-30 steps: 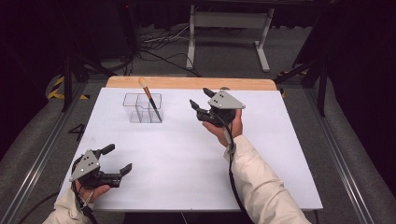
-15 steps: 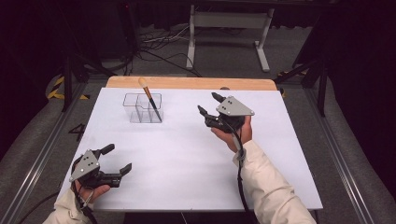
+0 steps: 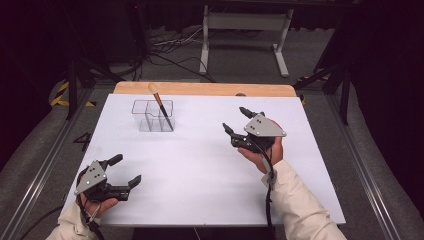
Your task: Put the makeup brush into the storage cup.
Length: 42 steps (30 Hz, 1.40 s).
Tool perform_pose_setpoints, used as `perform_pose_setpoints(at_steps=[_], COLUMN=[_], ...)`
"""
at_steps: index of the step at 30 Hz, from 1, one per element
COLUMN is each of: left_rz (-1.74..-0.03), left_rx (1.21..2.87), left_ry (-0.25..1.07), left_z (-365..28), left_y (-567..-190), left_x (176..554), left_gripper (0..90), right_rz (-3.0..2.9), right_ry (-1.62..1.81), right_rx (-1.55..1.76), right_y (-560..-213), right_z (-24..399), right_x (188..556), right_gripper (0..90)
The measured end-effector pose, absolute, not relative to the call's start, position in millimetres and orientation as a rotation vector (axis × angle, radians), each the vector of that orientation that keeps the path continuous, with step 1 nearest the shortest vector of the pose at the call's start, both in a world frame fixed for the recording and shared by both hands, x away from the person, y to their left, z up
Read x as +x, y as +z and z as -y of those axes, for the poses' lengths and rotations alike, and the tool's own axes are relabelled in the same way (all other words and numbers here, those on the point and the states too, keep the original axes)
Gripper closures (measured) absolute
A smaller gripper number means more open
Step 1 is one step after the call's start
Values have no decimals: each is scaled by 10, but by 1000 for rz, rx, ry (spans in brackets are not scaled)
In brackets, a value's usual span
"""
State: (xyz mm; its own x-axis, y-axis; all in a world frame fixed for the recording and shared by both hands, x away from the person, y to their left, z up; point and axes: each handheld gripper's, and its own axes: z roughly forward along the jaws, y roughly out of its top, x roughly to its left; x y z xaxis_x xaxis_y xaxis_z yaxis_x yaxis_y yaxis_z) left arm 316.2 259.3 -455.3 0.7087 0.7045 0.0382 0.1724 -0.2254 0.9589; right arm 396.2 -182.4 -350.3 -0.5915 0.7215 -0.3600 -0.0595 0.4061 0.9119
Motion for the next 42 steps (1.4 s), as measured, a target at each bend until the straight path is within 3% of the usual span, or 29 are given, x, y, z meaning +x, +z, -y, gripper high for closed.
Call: perform_pose_setpoints(at_steps=[10,27,42], left_rz=[-700,-695,-687], left_rx=[1763,1764,1780], left_ry=[576,584,587], left_z=[-2595,-2564,-2544], left_y=[-4555,-4558,-4565], left_x=[3168,3178,3196], left_gripper=[65,62,64], right_rz=[-1889,-1894,-1913], right_ry=[1281,1184,1137], right_rx=[564,585,652], right_y=[-3617,-3877,-4174], right_z=[2081,2457,2816], right_x=[3801,3509,3316], right_gripper=[207,130,140])
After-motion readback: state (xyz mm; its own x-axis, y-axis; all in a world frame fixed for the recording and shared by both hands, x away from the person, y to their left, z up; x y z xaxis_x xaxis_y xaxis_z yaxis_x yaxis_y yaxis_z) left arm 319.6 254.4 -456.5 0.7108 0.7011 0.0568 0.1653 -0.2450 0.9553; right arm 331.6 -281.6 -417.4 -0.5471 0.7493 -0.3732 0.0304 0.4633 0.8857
